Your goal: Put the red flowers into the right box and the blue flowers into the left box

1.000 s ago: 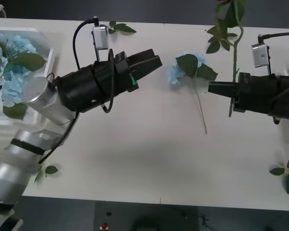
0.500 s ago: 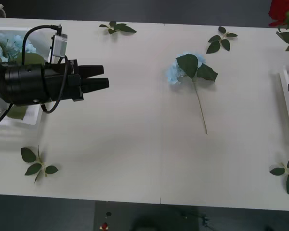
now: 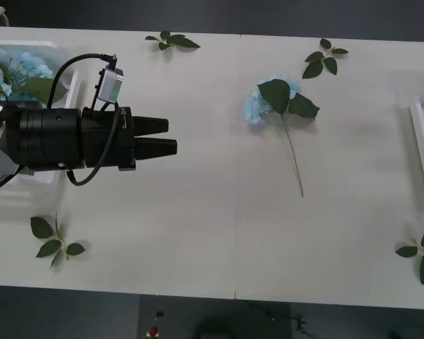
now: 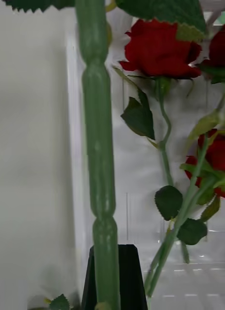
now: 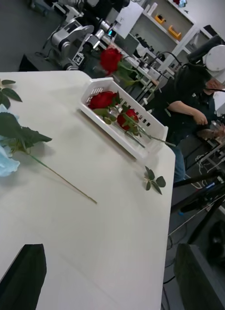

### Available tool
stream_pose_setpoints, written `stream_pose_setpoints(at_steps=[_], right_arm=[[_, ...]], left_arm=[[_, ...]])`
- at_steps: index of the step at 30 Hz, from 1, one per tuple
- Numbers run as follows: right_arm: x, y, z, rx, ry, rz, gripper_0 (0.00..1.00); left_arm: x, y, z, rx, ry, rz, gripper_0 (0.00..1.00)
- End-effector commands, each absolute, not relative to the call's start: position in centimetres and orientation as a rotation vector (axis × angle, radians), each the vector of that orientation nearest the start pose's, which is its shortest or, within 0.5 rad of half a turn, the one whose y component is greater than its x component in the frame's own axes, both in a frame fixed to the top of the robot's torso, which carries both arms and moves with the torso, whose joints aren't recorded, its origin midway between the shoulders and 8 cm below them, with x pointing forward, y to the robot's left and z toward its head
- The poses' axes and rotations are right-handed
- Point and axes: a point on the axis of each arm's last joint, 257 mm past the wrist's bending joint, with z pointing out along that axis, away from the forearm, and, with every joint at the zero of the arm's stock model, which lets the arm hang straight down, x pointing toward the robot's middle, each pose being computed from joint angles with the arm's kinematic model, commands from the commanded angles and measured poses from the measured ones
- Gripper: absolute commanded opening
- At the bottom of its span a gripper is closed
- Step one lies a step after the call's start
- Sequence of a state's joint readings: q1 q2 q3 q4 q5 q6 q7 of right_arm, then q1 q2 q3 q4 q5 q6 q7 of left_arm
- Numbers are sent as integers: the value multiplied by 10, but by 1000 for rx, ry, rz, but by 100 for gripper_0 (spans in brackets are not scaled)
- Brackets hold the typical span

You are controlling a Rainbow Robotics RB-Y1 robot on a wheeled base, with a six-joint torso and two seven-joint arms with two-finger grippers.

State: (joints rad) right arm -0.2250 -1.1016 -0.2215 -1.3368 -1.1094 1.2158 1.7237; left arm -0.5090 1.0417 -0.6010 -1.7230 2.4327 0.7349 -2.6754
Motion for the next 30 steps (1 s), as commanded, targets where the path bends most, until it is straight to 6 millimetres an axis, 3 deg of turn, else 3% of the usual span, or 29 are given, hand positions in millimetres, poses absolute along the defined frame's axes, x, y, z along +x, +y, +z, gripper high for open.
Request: stream_pose_setpoints(at_steps=[1, 3, 4, 5, 15, 16, 17, 19, 20, 30], right_arm=[[471, -595, -149, 169, 2442, -135, 0], [468, -606, -151, 194, 2442, -168, 0], [468, -609, -151, 199, 2442, -174, 0], [467, -612, -153, 211, 2441, -176, 0], [465, -621, -154, 248, 2433, -184, 1], [466, -620, -154, 250, 2430, -182, 6], [466, -621, -153, 252, 2428, -184, 27], [467, -620, -153, 255, 2426, -179, 81], [467, -620, -153, 257, 2425, -178, 100], [469, -611, -153, 255, 2424, -138, 100]], left_arm=[[431, 82, -75, 966, 1617, -1063, 76], [433, 82, -74, 964, 1612, -1055, 76], [434, 83, -73, 962, 1609, -1051, 85], [436, 82, -72, 956, 1605, -1041, 100], [444, 83, -66, 946, 1588, -1014, 100], [445, 83, -66, 943, 1589, -1013, 100], [444, 83, -65, 945, 1587, -1014, 100], [444, 82, -64, 939, 1586, -1023, 100], [444, 83, -63, 936, 1585, -1025, 100], [444, 82, -55, 928, 1570, -1034, 100]])
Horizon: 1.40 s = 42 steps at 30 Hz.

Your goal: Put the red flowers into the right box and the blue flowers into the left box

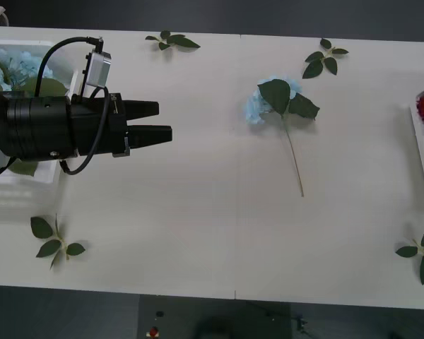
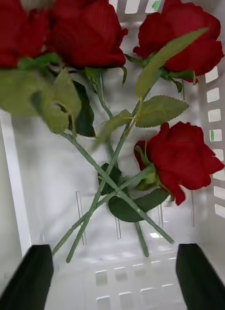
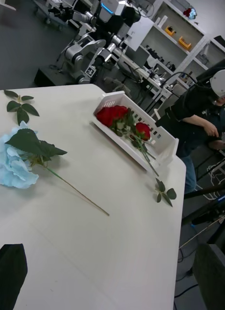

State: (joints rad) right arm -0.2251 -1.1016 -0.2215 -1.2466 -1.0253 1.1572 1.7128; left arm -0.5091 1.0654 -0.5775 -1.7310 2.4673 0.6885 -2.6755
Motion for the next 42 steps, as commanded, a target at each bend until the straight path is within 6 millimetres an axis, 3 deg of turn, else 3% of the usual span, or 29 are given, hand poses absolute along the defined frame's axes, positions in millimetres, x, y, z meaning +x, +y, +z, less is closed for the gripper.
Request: stream_pose_setpoints(at_steps=[1, 8, 13, 19, 24, 33, 42], right_arm=[[470, -603, -153, 250, 2427, -106, 100], [485, -527, -146, 144, 2418, 123, 100], [495, -447, -152, 165, 2405, 309, 100], [513, -371, -162, 180, 2374, 353, 100], [537, -323, -167, 199, 2341, 373, 100], [588, -269, -174, 188, 2269, 345, 100], [628, -234, -196, 57, 2263, 161, 100]], left_arm=[[444, 82, -55, 927, 1570, -1033, 100], [446, 83, -57, 928, 1573, -1027, 100], [446, 83, -57, 926, 1573, -1027, 100], [446, 84, -57, 928, 1574, -1024, 100], [446, 83, -57, 925, 1573, -1031, 100], [446, 83, -57, 926, 1573, -1030, 100], [446, 83, -57, 926, 1573, -1030, 100]])
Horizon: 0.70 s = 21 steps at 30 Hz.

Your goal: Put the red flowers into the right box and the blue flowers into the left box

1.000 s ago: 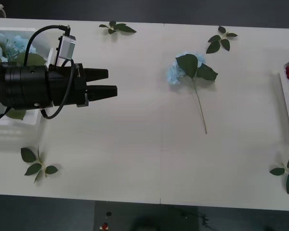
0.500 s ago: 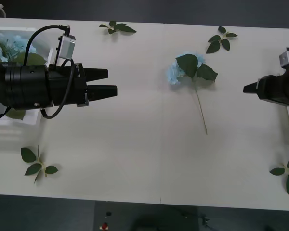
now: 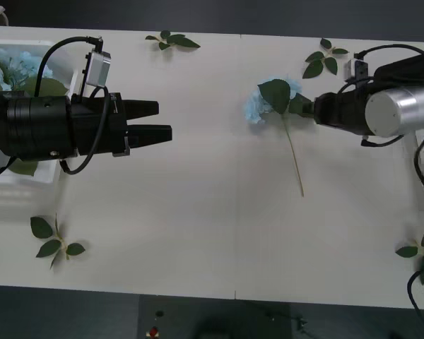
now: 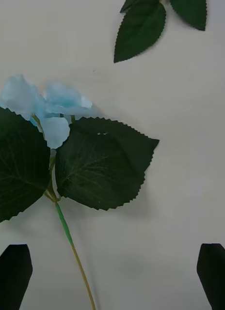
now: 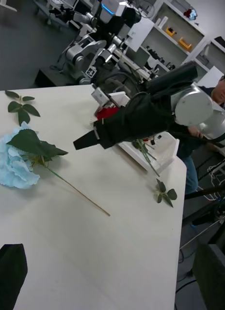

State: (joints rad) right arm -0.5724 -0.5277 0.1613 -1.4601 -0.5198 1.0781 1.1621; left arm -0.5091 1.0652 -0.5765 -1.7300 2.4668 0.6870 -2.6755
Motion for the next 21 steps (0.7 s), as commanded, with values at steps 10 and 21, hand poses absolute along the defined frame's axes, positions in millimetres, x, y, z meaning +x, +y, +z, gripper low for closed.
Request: stream_pose_setpoints(at_steps=[10, 21], right_arm=[[658, -209, -227, 70, 2295, 96, 100], [668, -199, -249, 59, 2331, 41, 100]], left_arm=[[445, 83, -61, 917, 1580, -1037, 100], [443, 81, -65, 908, 1582, -1051, 100]])
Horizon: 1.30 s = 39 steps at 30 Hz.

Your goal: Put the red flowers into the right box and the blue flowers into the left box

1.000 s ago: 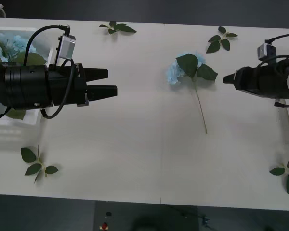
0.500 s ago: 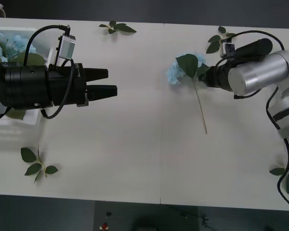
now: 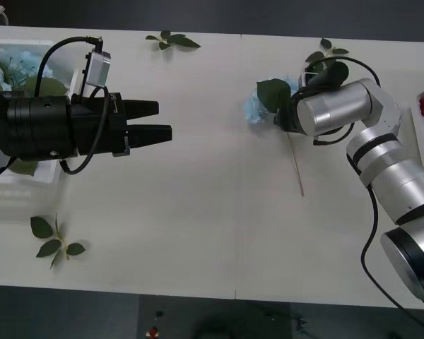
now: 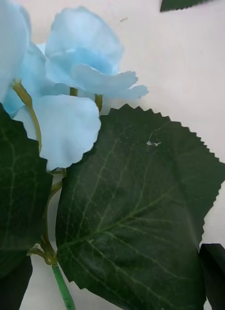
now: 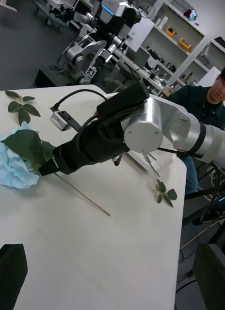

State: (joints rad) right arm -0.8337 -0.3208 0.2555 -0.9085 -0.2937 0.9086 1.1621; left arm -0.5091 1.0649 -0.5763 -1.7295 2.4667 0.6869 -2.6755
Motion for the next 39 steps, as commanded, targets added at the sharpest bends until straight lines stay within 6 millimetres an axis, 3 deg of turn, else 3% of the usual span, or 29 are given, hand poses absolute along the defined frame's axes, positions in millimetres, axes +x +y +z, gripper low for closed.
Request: stream_pose_setpoints(at_steps=[1, 12, 13, 15, 16, 17, 18, 34, 39], right_arm=[[667, -195, -251, 44, 2332, 37, 100], [662, -188, -262, 7, 2347, 14, 100], [662, -188, -263, 10, 2349, 16, 91], [661, -188, -264, 17, 2351, 20, 45], [661, -187, -264, 17, 2350, 23, 16], [661, -187, -263, 23, 2351, 28, 6], [661, -187, -265, 26, 2352, 30, 2], [661, -183, -264, 49, 2351, 65, 0], [666, -179, -243, 80, 2323, 182, 0]], left_arm=[[443, 81, -66, 904, 1586, -1054, 100], [442, 81, -68, 902, 1587, -1056, 100], [442, 81, -68, 902, 1587, -1056, 100], [442, 81, -68, 903, 1588, -1055, 100], [442, 81, -68, 902, 1587, -1056, 100], [442, 81, -68, 902, 1587, -1056, 100], [442, 81, -68, 903, 1588, -1055, 100], [443, 75, -67, 880, 1578, -1089, 100], [442, 74, -63, 869, 1571, -1108, 100]])
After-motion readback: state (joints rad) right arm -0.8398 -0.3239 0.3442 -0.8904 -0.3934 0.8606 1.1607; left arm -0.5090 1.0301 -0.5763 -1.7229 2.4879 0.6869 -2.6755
